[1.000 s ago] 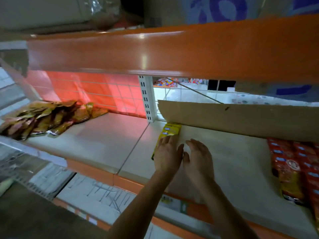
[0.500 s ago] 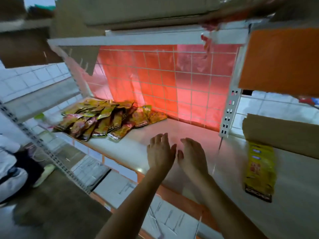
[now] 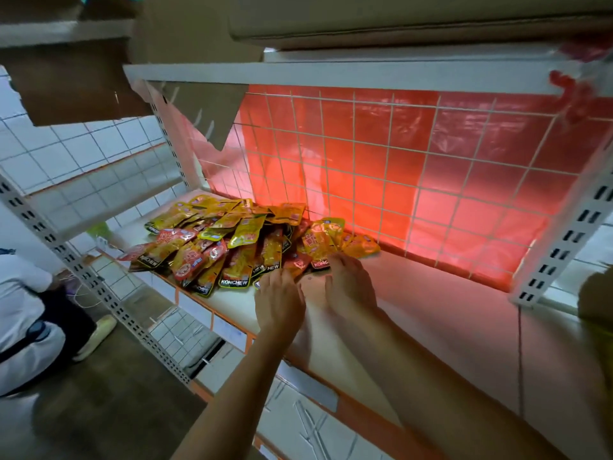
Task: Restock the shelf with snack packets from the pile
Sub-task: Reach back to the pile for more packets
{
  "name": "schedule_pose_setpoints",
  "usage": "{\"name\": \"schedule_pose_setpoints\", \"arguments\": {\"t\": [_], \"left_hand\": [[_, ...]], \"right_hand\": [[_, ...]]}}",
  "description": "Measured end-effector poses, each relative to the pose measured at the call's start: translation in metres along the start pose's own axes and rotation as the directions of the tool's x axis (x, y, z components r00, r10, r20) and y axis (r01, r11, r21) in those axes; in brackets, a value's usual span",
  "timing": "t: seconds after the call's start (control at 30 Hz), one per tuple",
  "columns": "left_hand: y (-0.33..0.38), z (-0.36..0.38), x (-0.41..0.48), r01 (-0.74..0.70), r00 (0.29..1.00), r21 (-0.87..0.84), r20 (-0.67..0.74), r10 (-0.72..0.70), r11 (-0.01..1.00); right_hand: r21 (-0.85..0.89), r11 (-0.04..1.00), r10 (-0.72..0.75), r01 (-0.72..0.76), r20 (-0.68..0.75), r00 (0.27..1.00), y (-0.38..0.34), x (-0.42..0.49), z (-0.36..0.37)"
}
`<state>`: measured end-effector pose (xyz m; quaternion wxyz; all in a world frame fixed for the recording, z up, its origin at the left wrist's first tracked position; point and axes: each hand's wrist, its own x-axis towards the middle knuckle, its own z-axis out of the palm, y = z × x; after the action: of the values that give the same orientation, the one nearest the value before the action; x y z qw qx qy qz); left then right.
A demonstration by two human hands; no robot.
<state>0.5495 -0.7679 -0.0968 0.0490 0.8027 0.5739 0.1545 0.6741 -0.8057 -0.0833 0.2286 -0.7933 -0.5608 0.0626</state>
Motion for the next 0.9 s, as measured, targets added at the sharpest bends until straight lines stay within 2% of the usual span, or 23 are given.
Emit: {"name": "schedule_pose_setpoints", "arguments": {"t": [0.2, 0.33, 0.47, 0.67, 0.83, 0.9], "left_hand": [[-0.006, 0.005, 0.002, -0.008, 1.000, 0.078, 0.028, 0.006, 0.997], [-0.008, 0.009, 0.002, 0.026, 1.000, 0.061, 0.004, -0.026, 0.998], [-0.014, 0.012, 0.008, 0.089, 0.996, 0.056, -0.034, -0.087, 0.994], [-0.015, 0.014, 0.013, 0.113, 0.993, 0.089, -0.052, -0.109, 0.990], [-0.010, 0.011, 0.015, 0.014, 0.998, 0.164, -0.060, -0.004, 0.986], [-0.006, 0.008, 0.015, -0.020, 0.997, 0.111, -0.066, 0.027, 0.994]], "right_hand": [[-0.067, 0.997, -0.039, 0.040, 0.016, 0.999, -0.006, 0.038, 0.013], [-0.120, 0.987, 0.100, -0.104, -0.040, 0.994, -0.008, 0.052, 0.021], [-0.085, 0.970, 0.223, -0.226, -0.050, 0.974, -0.007, 0.061, 0.023], [0.126, 0.927, 0.354, -0.355, 0.026, 0.935, -0.001, 0.062, 0.023], [0.297, 0.878, 0.367, -0.376, 0.085, 0.926, 0.000, 0.048, 0.018], [0.384, 0.847, 0.357, -0.368, 0.100, 0.929, -0.002, 0.040, 0.016]]}}
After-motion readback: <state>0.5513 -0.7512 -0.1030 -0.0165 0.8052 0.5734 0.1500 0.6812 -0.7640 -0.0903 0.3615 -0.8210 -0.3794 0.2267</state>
